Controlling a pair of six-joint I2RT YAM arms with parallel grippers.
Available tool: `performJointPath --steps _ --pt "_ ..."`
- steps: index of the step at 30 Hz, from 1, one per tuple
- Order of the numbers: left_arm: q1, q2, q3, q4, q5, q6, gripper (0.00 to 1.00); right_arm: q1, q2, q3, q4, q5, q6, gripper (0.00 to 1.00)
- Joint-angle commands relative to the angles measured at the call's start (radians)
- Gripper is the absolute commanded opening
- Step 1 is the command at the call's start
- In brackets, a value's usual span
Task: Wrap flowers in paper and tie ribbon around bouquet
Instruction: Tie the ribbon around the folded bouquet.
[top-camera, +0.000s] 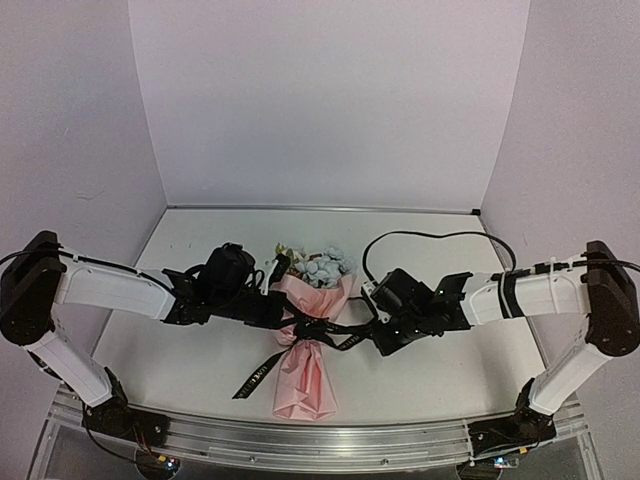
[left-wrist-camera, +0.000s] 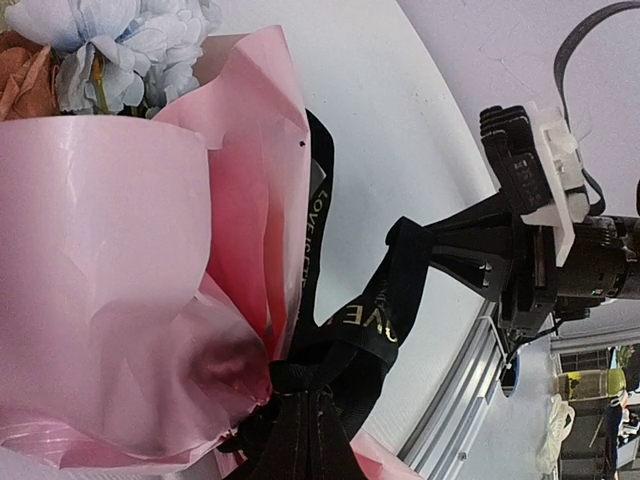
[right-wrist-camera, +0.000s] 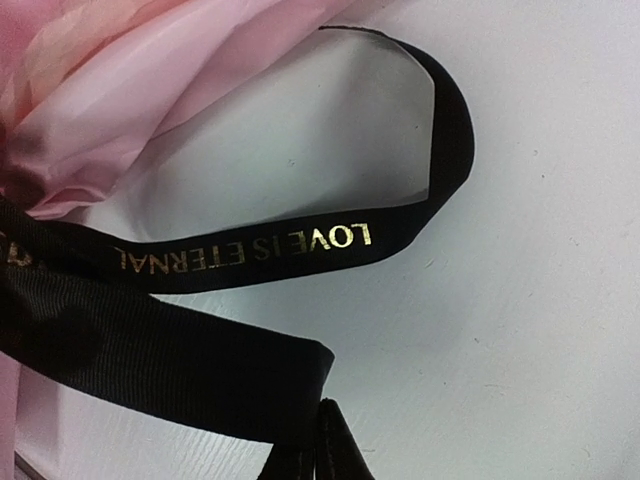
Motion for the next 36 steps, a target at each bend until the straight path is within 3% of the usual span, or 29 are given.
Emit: performJointPath --steps 1,13,36 --pt "0.009 -0.007 -0.032 0.052 -0.028 -0.010 0.01 0.003 -0.002 0.014 -0.112 -0.047 -0.020 0.00" --pt "0.008 -0.029 -0.062 0.046 0.018 0.020 0.08 0.029 0.020 0.071 -0.165 -0.106 -0.050 0.00" --pt "0.008 -0.054 -0.051 0.036 0.035 0.022 0.07 0.040 0.053 0.112 -0.178 -0.131 -0.039 0.00"
